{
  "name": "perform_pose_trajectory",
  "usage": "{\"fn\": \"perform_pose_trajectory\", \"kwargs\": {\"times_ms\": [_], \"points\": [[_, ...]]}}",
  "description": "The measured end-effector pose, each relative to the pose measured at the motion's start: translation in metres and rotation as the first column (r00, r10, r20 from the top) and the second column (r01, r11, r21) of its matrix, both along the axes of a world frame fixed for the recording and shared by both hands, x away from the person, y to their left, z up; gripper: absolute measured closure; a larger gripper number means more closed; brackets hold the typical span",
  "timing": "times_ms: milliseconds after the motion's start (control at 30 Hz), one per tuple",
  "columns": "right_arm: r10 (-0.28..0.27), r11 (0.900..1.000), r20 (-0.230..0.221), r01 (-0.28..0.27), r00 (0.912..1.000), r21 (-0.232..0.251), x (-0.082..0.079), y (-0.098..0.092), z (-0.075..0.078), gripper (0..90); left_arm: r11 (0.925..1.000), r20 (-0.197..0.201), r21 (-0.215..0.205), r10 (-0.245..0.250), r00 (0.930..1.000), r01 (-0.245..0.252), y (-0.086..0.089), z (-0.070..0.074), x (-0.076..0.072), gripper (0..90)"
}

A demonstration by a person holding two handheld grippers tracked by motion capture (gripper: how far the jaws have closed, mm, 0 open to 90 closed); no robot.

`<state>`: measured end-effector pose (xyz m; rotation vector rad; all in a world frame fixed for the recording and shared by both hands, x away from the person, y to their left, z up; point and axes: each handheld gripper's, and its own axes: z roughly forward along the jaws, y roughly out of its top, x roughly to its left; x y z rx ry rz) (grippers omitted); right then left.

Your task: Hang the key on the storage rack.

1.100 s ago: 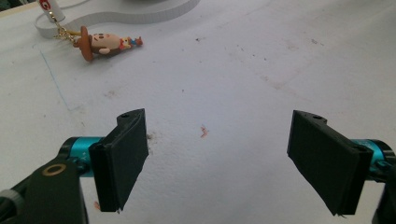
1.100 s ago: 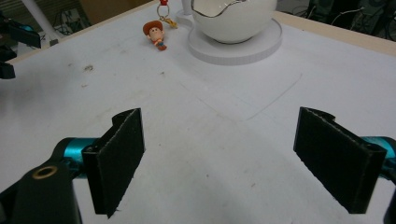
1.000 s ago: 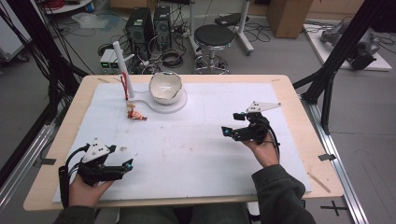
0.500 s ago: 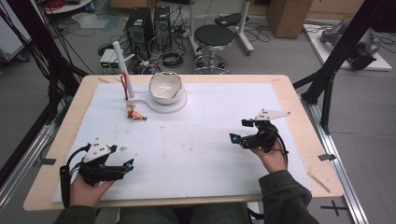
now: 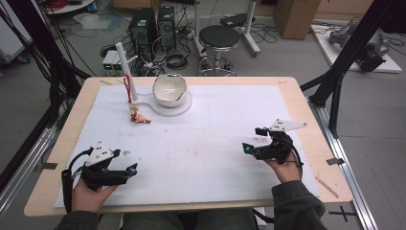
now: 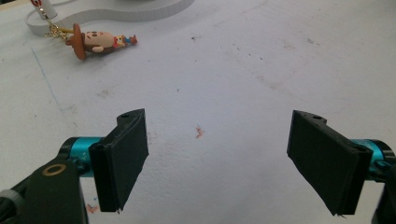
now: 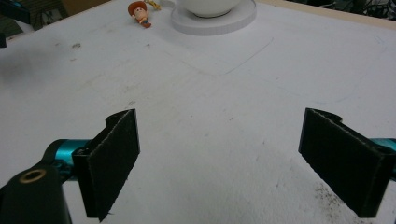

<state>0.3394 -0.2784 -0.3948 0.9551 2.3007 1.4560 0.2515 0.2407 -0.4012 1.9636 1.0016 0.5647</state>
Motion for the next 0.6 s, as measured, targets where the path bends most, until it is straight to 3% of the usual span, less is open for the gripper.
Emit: {"fn": "perform_pose_trajectory", "kwargs": {"times_ms": [600], "points": [[-0.036, 0.999, 0.001, 0.036, 0.9993, -0.008, -0.023, -0.024, -0.014, 11.4, 0.9999, 0.0, -0.013, 0.001, 1.0, -0.001, 0.002, -0.001, -0.003, 21.6]]}}
